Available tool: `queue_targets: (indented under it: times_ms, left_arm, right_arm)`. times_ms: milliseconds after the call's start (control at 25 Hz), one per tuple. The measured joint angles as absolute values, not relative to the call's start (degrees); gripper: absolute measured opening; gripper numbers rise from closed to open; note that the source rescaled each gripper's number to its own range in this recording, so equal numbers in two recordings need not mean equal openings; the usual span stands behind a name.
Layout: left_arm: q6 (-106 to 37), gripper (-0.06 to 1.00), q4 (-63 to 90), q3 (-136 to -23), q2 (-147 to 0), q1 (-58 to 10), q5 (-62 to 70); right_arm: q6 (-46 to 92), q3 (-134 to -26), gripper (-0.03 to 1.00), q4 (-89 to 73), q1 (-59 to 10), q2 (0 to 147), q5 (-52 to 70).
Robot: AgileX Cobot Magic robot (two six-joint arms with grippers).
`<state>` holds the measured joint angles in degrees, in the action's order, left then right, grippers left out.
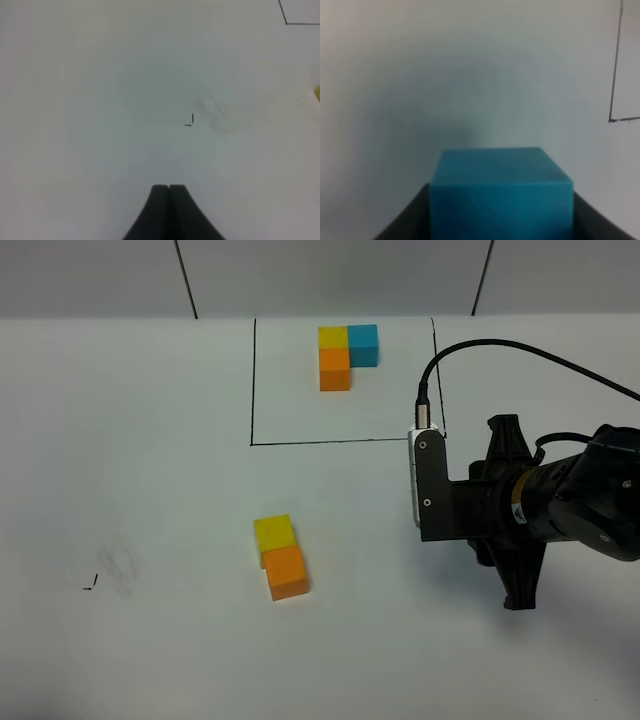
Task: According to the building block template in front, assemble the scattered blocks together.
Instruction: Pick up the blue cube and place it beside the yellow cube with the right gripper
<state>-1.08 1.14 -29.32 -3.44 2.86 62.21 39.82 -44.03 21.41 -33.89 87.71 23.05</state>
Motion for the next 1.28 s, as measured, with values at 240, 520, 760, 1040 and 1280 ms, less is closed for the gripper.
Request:
queue_targets:
  times_ms: [240, 520, 760, 1040, 1280]
  left_arm:
    - [-1.1, 0.0, 1.1, -29.3, -3.4, 2.9, 62.2]
    - [-1.1, 0.0, 1.1, -29.3, -3.4, 2.9, 62.2]
    - [-1.1, 0.0, 1.1, -29.3, -3.4, 2.9, 62.2]
    - [-1.1, 0.0, 1.1, -29.3, -3.4, 2.9, 62.2]
    - [-1.1, 0.0, 1.1, -29.3, -3.4, 2.9, 62.2]
  right_arm:
    - [39.8, -44.0, 0.61, 21.4, -33.9, 87.7, 23.0]
    - [39.7, -44.0, 0.61, 18.8, -33.9, 87.7, 23.2]
    - [39.7, -47.1, 0.61, 17.0, -34.1, 88.3, 24.5]
    - [41.1, -57.2, 0.61, 16.6, -38.2, 94.7, 28.2]
    - [45.0, -65.9, 0.61, 13.6, -40.8, 103.4, 32.1]
